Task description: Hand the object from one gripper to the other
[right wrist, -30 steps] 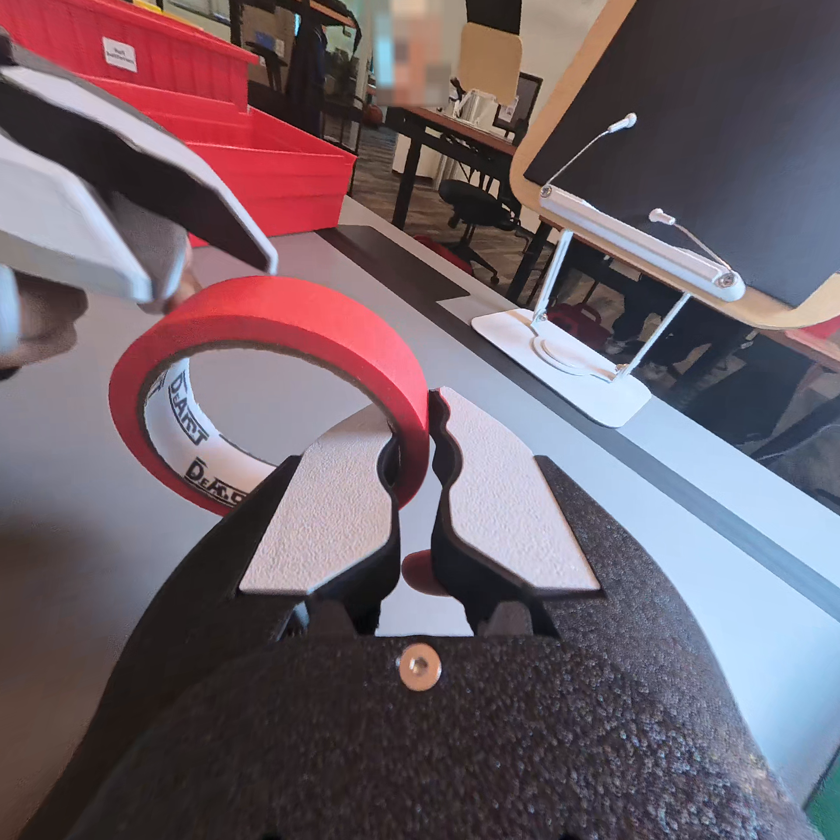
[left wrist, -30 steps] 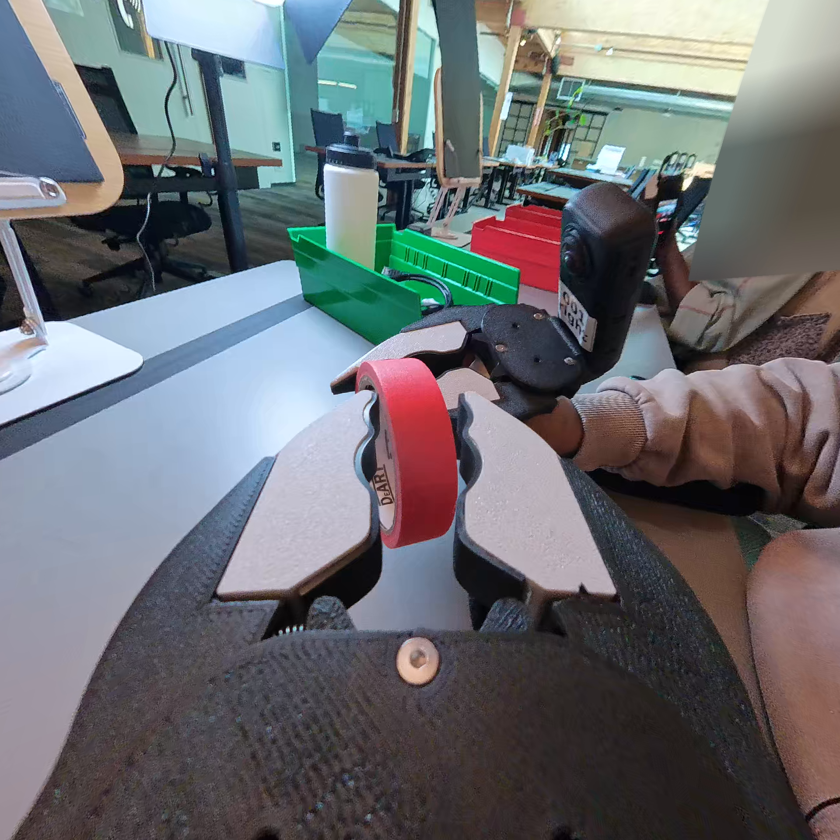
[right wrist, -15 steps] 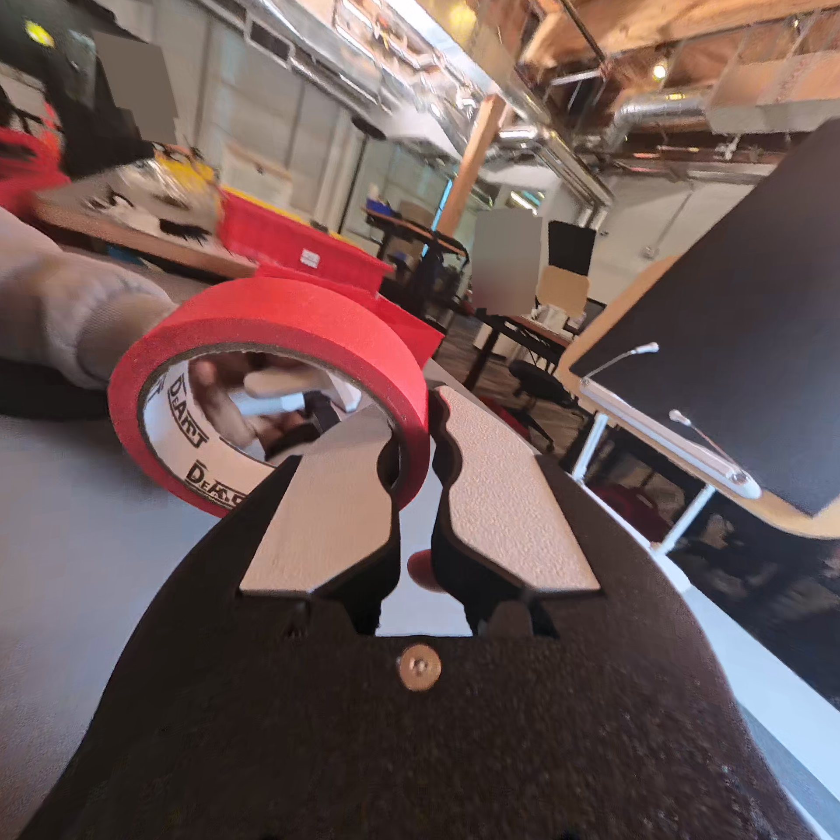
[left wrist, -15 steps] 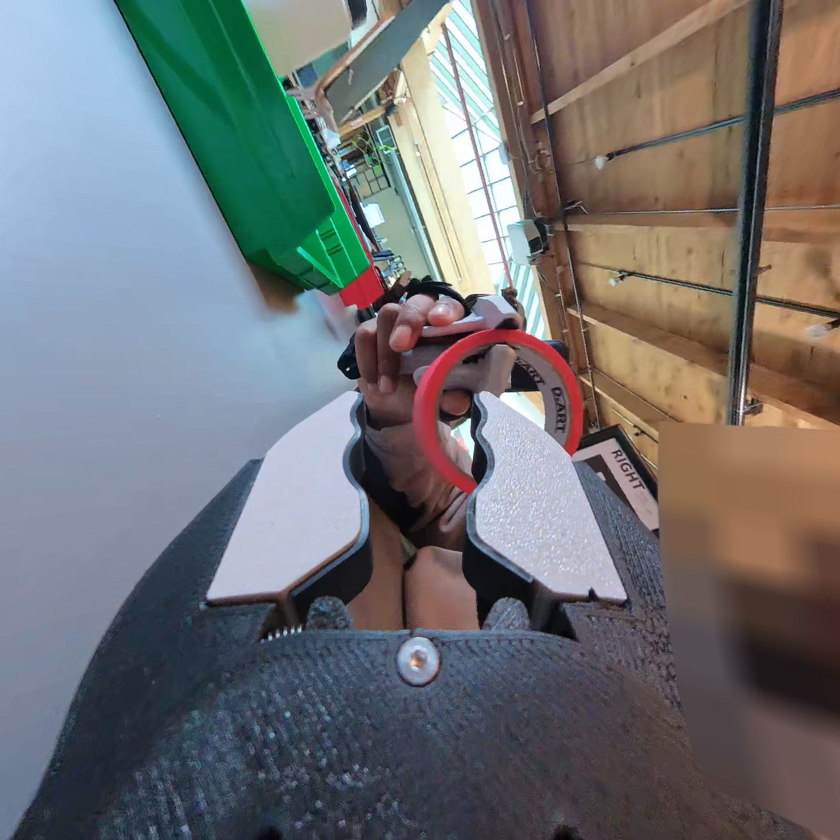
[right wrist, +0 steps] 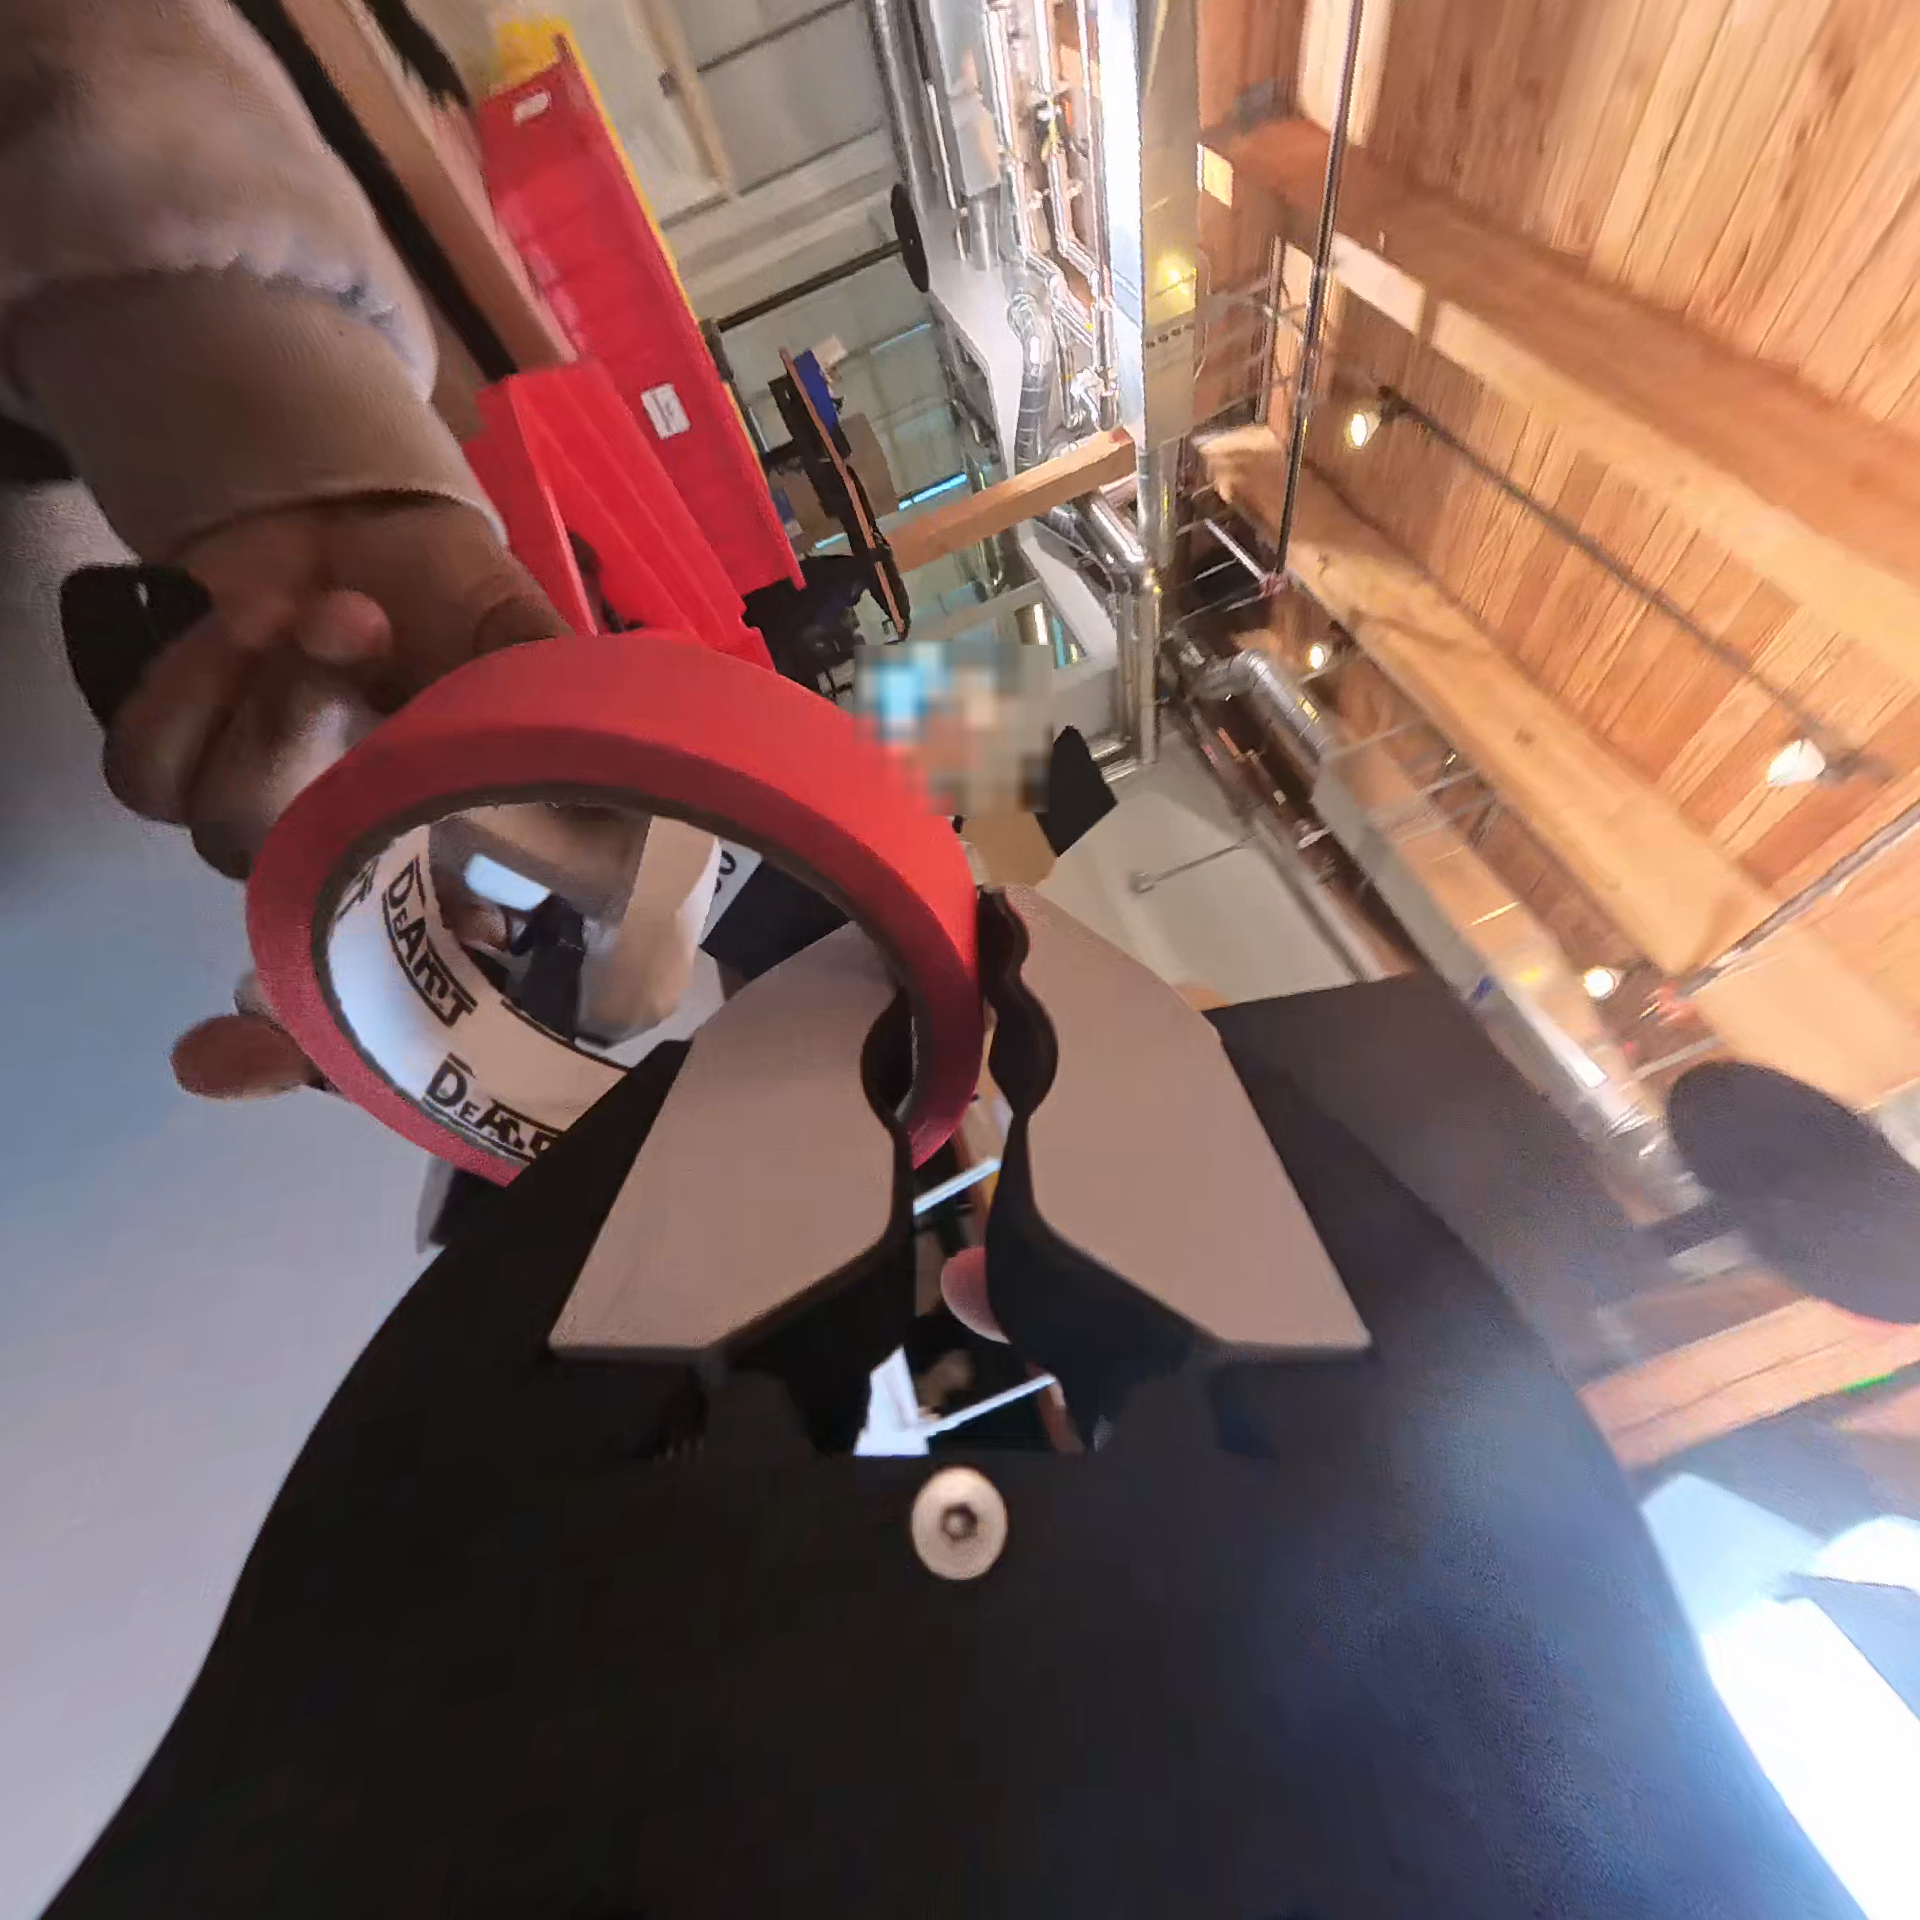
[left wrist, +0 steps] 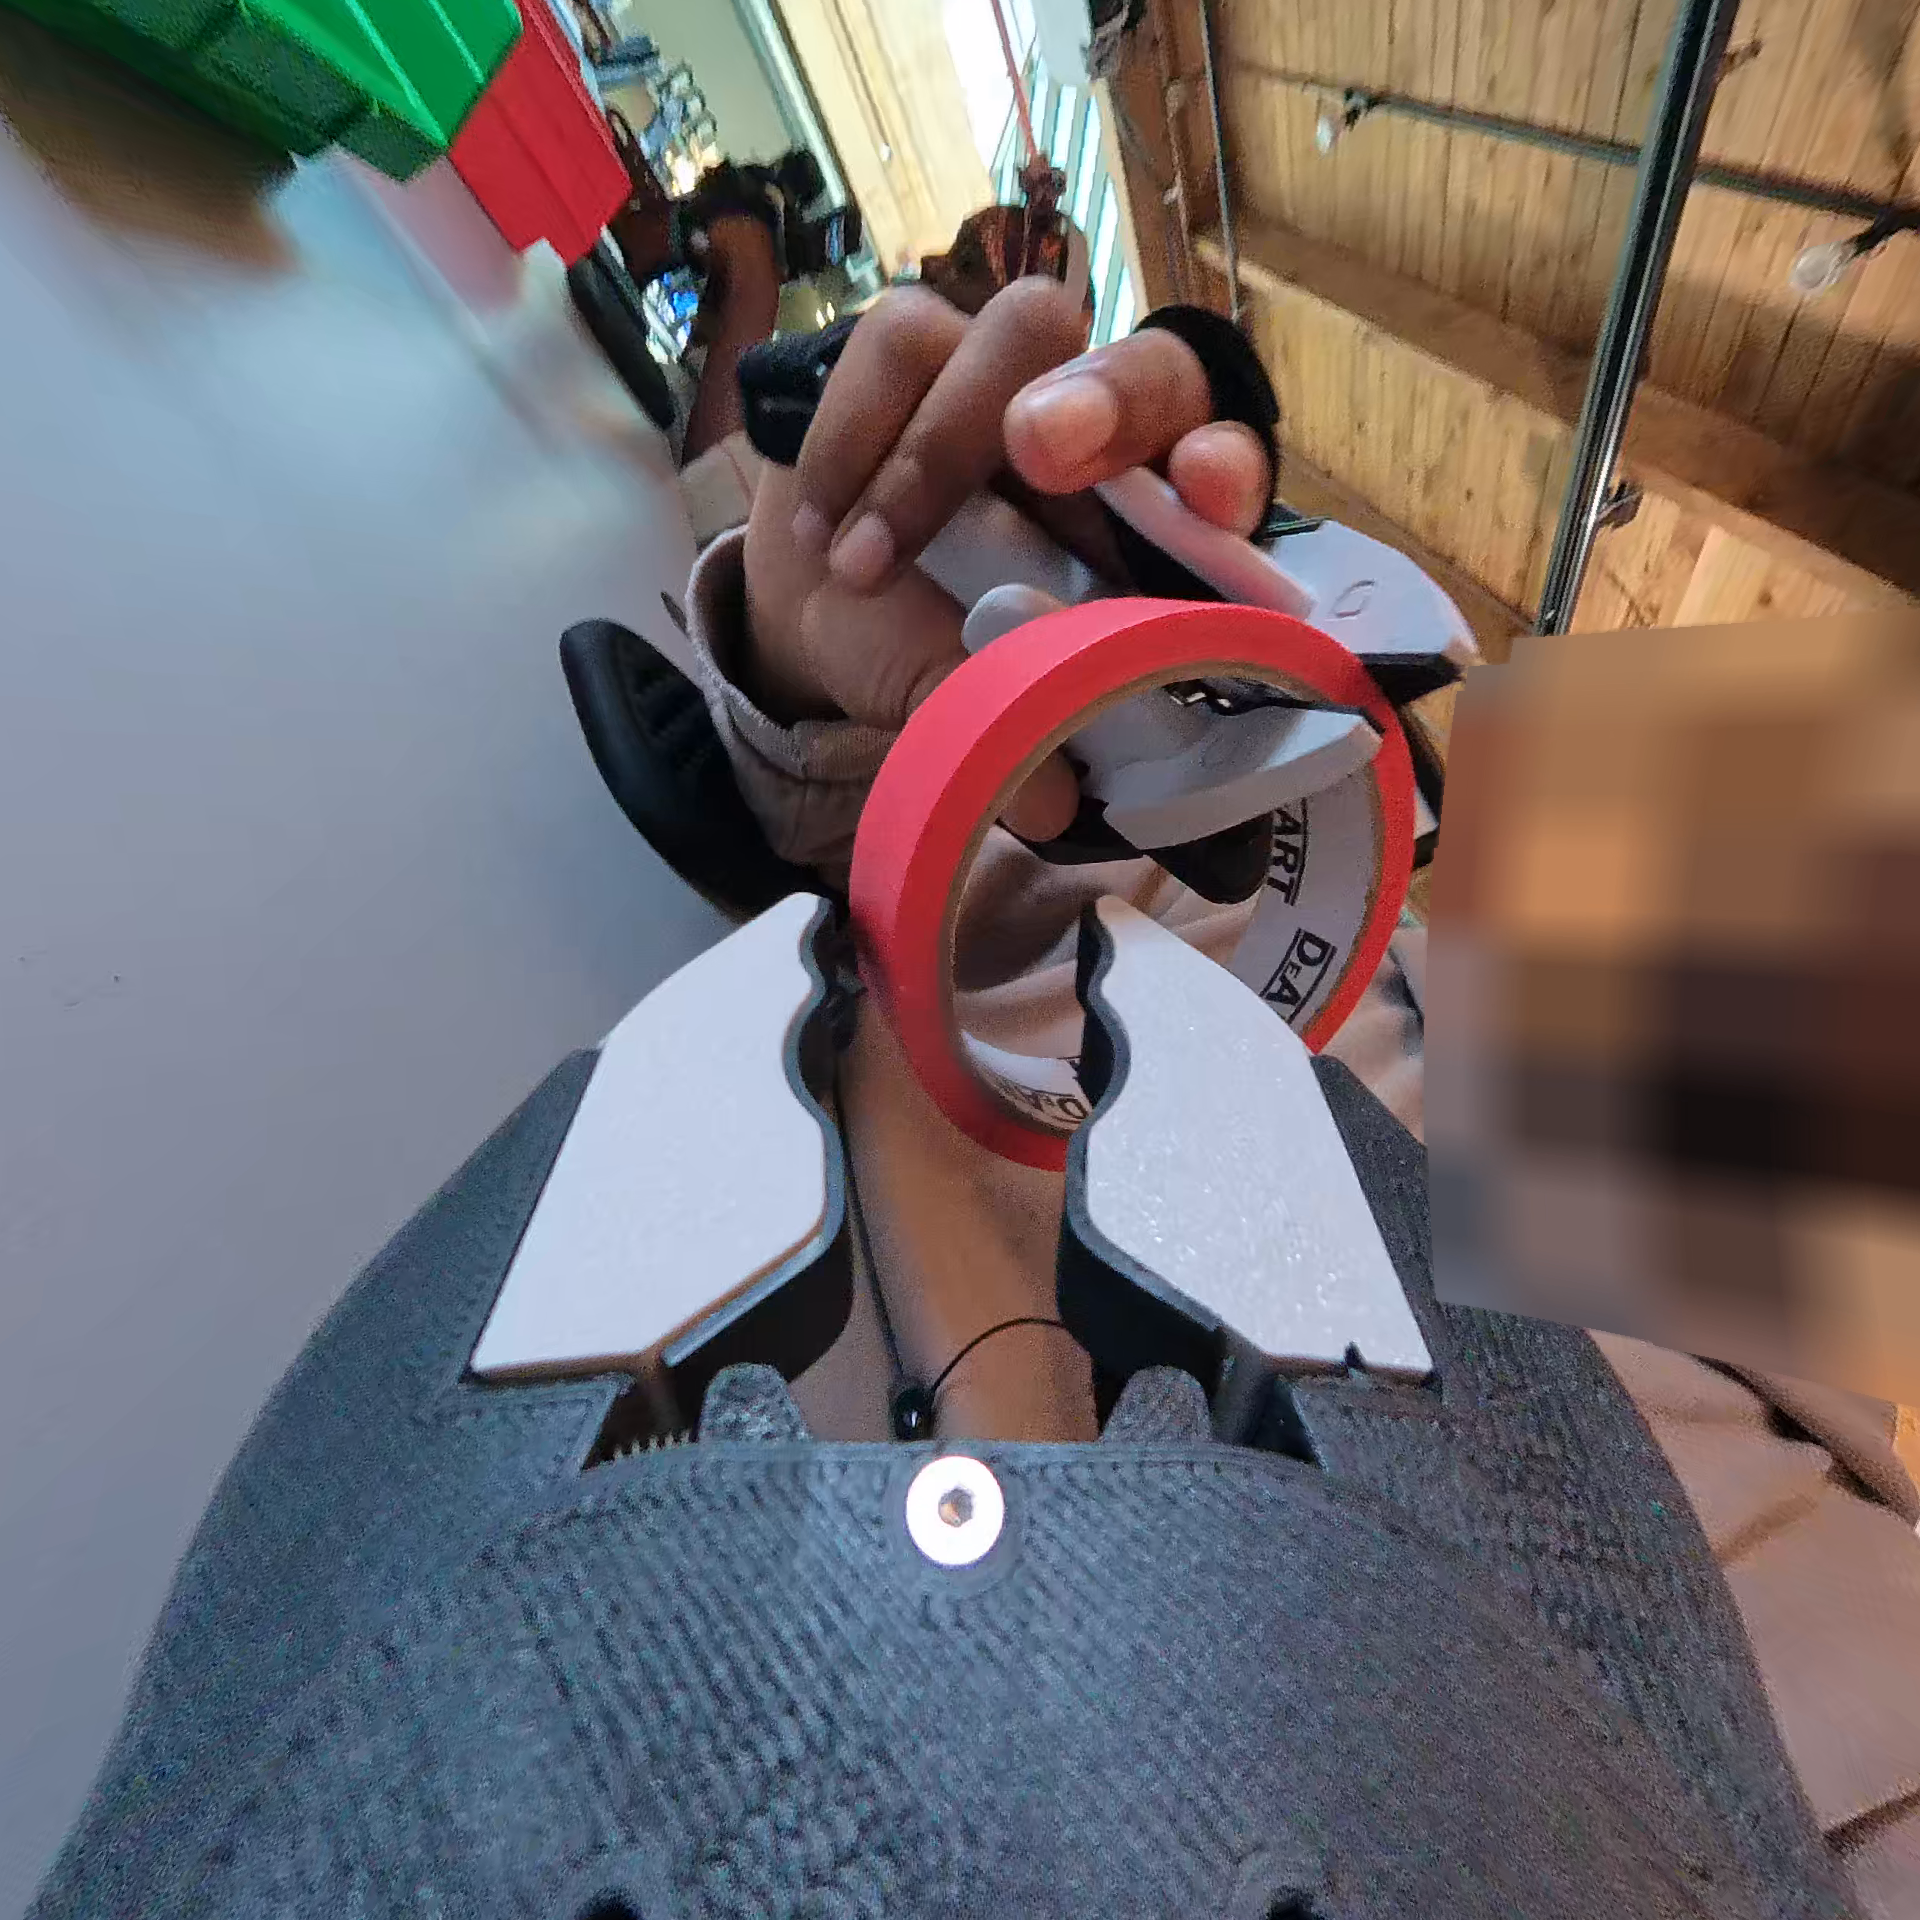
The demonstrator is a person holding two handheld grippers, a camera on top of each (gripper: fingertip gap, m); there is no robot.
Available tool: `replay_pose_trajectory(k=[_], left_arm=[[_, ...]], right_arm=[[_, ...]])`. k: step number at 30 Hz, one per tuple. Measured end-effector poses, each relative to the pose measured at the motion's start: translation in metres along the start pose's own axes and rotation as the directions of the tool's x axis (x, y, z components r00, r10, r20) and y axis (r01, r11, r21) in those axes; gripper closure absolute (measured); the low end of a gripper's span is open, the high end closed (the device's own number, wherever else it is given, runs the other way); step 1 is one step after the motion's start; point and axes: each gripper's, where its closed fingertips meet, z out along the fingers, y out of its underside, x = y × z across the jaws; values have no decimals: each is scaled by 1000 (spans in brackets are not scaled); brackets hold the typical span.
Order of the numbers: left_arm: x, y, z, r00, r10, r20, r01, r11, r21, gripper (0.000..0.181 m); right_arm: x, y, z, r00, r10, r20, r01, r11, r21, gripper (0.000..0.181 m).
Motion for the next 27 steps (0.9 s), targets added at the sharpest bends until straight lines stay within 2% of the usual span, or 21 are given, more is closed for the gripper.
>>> replay_pose_trajectory(k=[3, 5, 9, 12, 14, 16, 18, 20, 22, 23, 24, 26, 27], left_arm=[[-16, 5, -1, 993, 44, 106, -40, 999, -36, 168], [-17, 2, -3, 988, 78, 131, -73, 997, -38, 169], [-11, -13, -13, 975, 148, 165, -154, 988, 24, 170], [-3, -31, -28, 957, 220, 189, -241, 966, 97, 171], [1, -47, -45, 922, 289, 257, -333, 932, 145, 172], [4, -61, -64, 853, 373, 365, -452, 877, 161, 172], [8, -73, -81, 742, 456, 490, -580, 804, 129, 172], [16, -80, -91, 607, 544, 579, -698, 714, 61, 172], [29, -82, -93, 487, 623, 612, -786, 618, -3, 171], [35, -82, -92, 418, 658, 626, -823, 566, -44, 172], [42, -81, -90, 328, 701, 633, -862, 496, -102, 172], [59, -72, -81, 77, 795, 601, -925, 281, -254, 171], [67, -65, -74, -55, 824, 563, -927, 166, -335, 171]], right_arm=[[-11, -12, 1, 984, -177, -6, 177, 984, 9, 171], [-12, -14, 3, 974, -227, -27, 227, 974, -4, 165], [-13, 1, 7, 981, -195, -8, 194, 978, -82, 140], [-15, 17, 7, 997, -76, 16, 78, 987, -139, 123], [-16, 30, 5, 994, 101, 35, -94, 982, -161, 119], [-21, 45, 3, 934, 346, 90, -325, 926, -192, 118], [-26, 50, 2, 771, 618, 154, -586, 783, -211, 119], [-36, 43, 0, 497, 827, 262, -791, 556, -255, 125], [-43, 29, -2, 183, 916, 358, -902, 302, -309, 124], [-46, 25, -2, 16, 928, 372, -921, 158, -355, 124], [-50, 27, 1, -175, 928, 330, -906, -21, -423, 124], [-53, 21, 3, -590, 759, 274, -750, -391, -534, 116], [-54, 23, 6, -704, 668, 242, -669, -508, -543, 117]])
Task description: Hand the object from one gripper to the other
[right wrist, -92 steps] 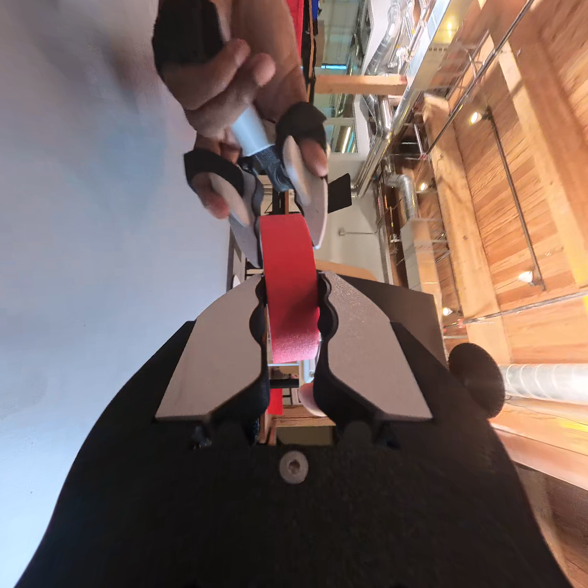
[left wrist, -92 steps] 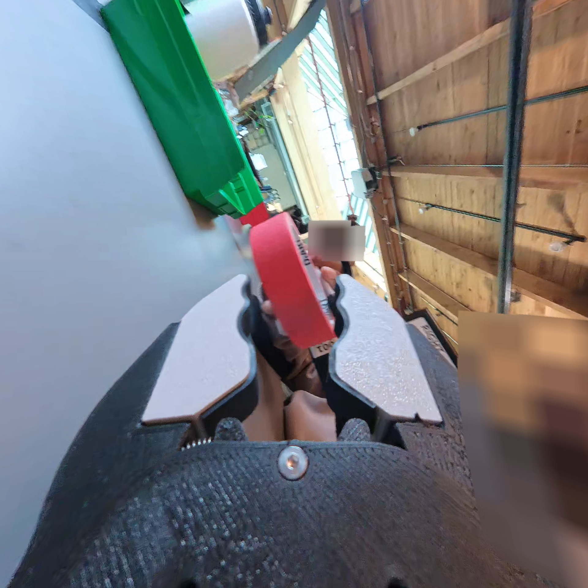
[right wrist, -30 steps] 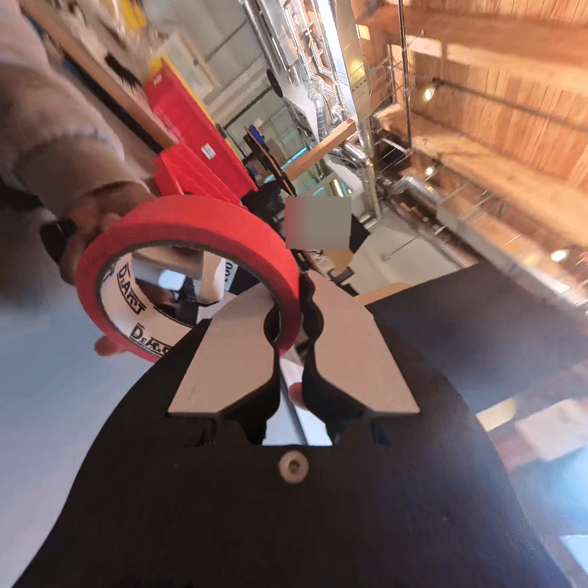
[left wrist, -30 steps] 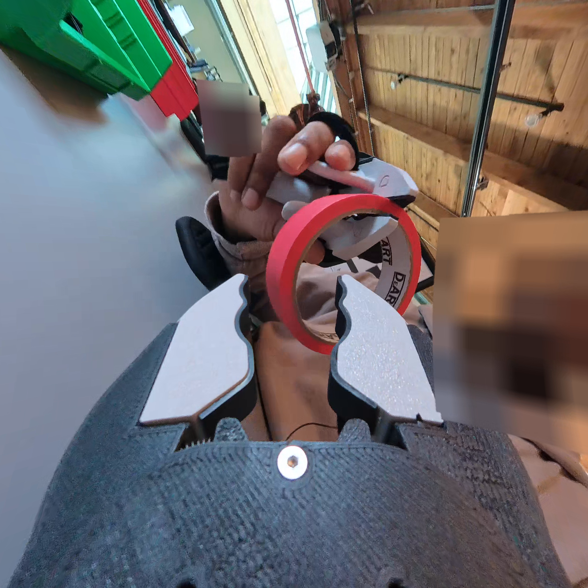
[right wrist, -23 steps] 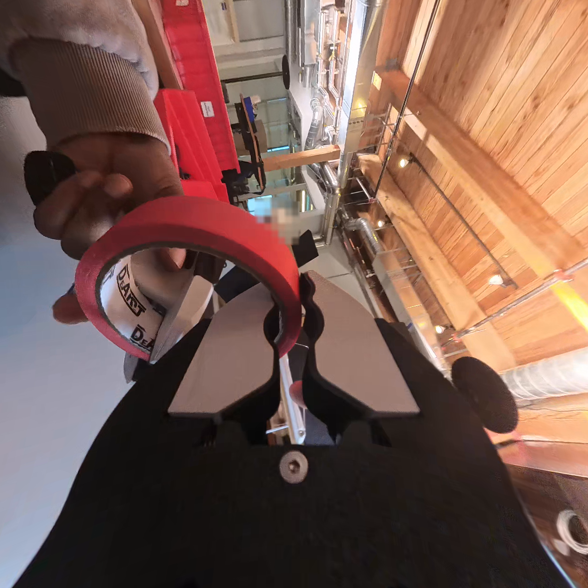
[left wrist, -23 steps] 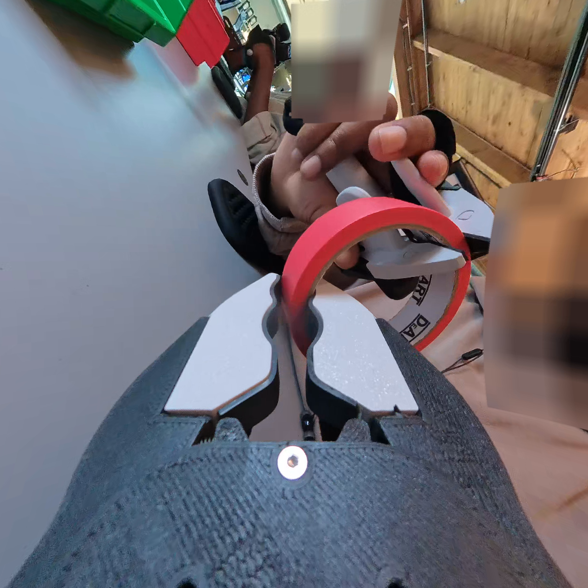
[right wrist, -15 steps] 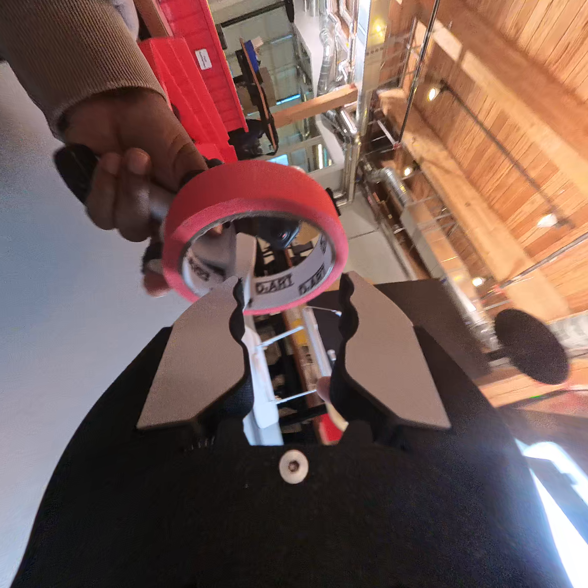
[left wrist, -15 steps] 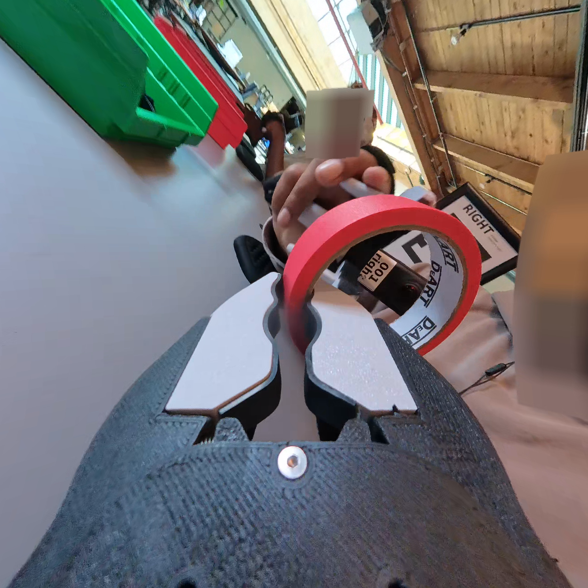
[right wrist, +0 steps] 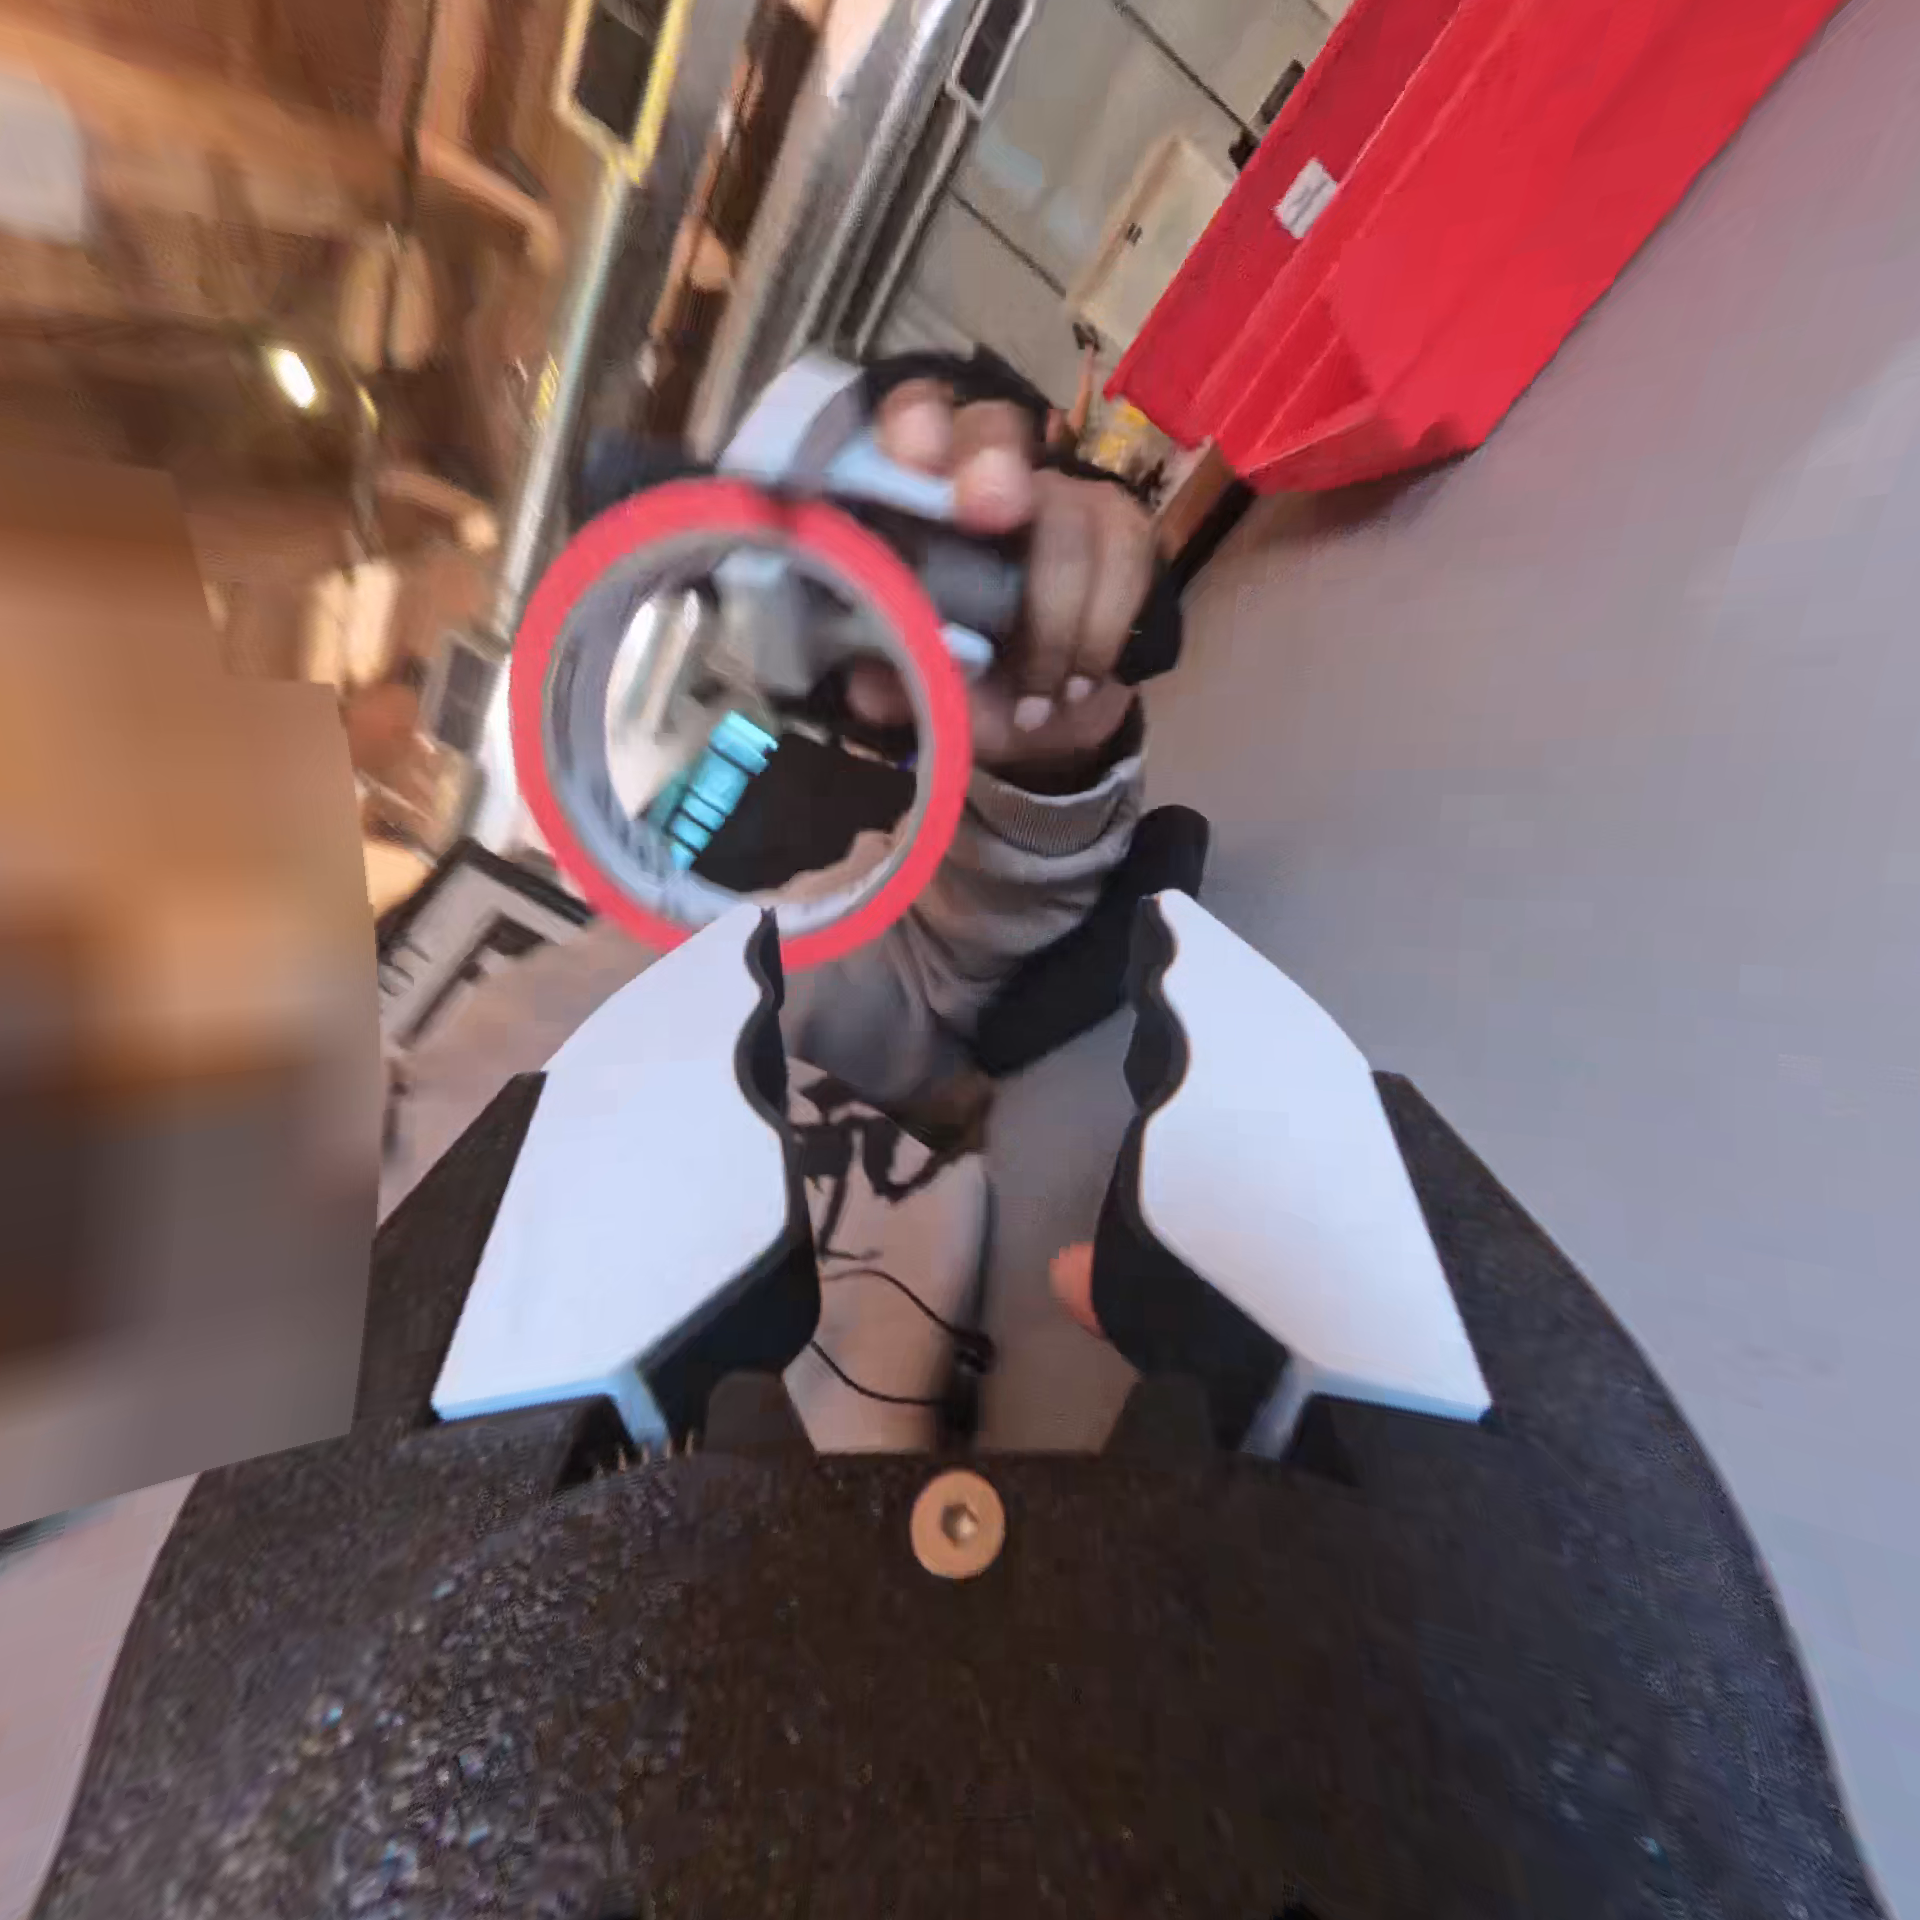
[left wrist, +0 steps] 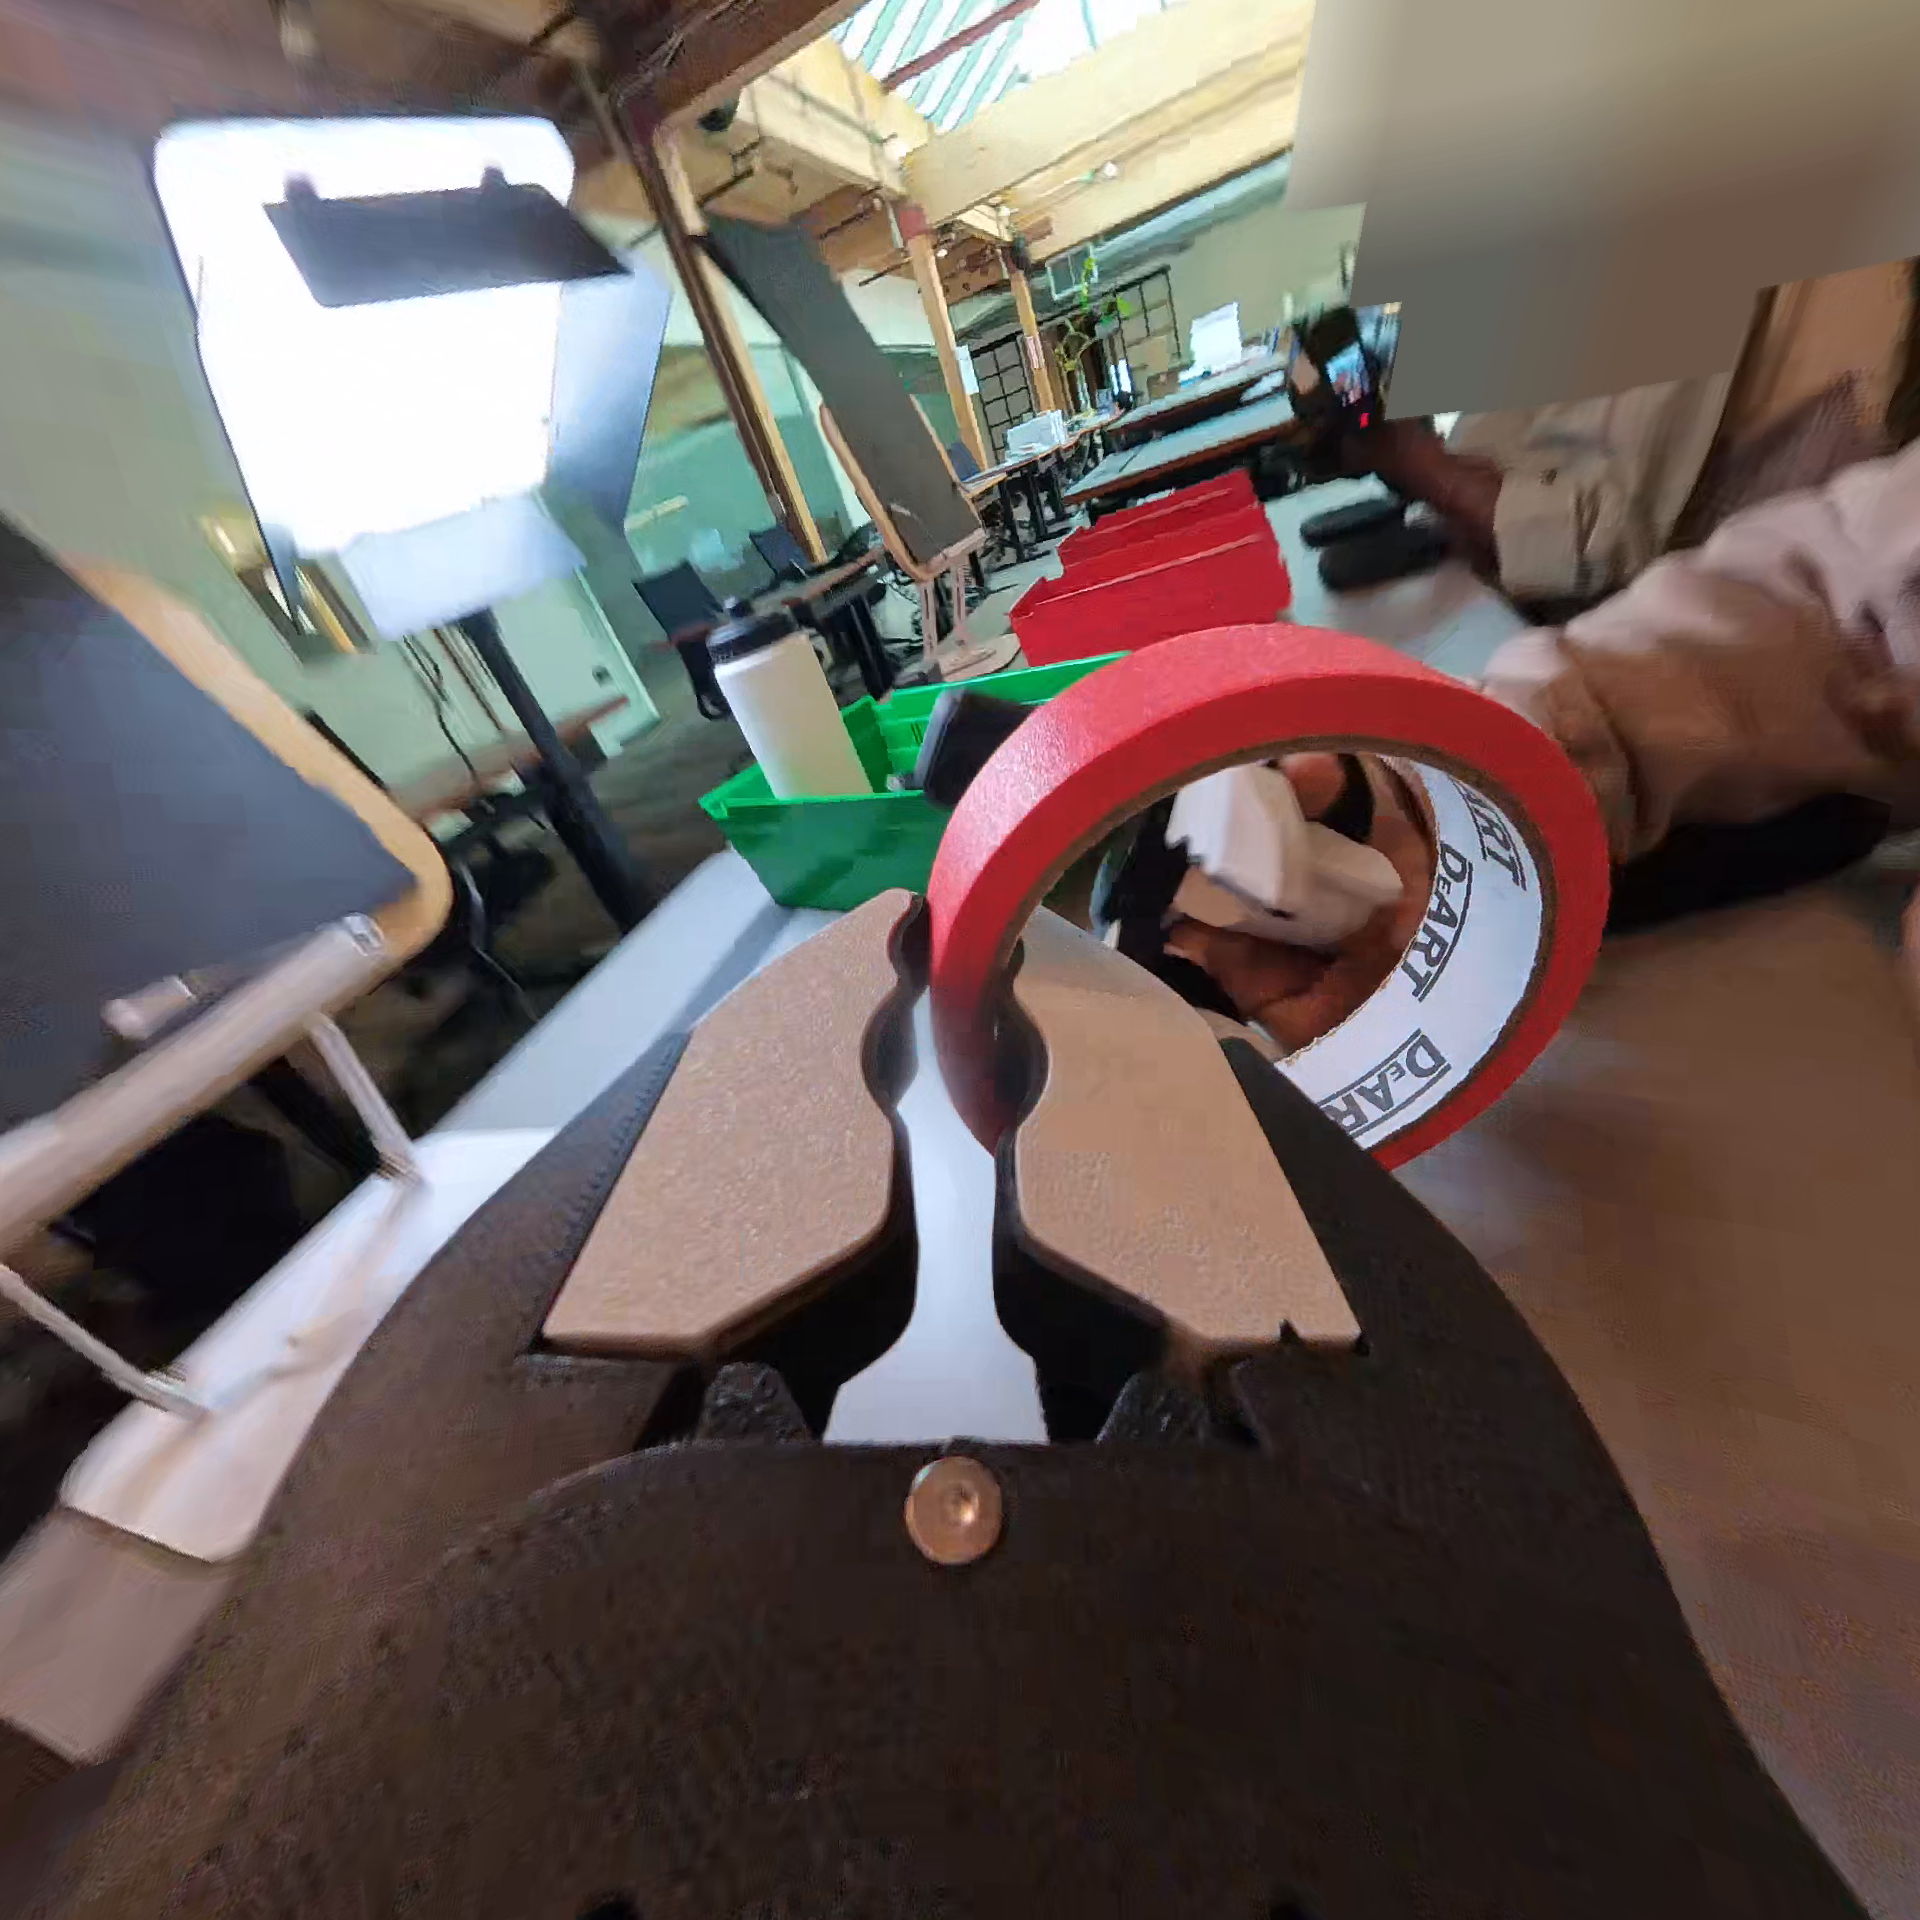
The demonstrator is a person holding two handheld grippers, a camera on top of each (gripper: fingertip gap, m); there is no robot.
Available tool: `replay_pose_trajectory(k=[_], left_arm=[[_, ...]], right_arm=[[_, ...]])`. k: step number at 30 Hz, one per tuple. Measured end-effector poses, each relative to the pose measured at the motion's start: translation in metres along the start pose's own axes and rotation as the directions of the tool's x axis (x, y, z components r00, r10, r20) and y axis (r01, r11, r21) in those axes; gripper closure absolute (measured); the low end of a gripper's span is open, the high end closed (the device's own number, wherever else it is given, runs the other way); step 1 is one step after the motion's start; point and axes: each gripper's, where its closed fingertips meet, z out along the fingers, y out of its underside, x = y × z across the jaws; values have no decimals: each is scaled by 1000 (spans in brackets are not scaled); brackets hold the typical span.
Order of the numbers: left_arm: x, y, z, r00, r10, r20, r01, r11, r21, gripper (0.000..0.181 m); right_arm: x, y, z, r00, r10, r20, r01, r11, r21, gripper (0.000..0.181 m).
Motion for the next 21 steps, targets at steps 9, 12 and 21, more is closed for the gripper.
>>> replay_pose_trajectory(k=[9, 12, 21], left_arm=[[67, -16, 12, 786, 618, 2, -618, 786, -7, 171], [73, -21, 13, 688, 723, 56, -724, 690, -17, 170], [45, -17, 18, 995, 74, -71, -73, 997, 14, 152]], right_arm=[[-8, 43, 36, 1000, -7, 0, 7, 988, -157, 134], [-9, 57, 42, 995, -96, 0, 94, 976, -198, 171], [-27, -12, 5, 726, -650, -225, 660, 750, -39, 171]])
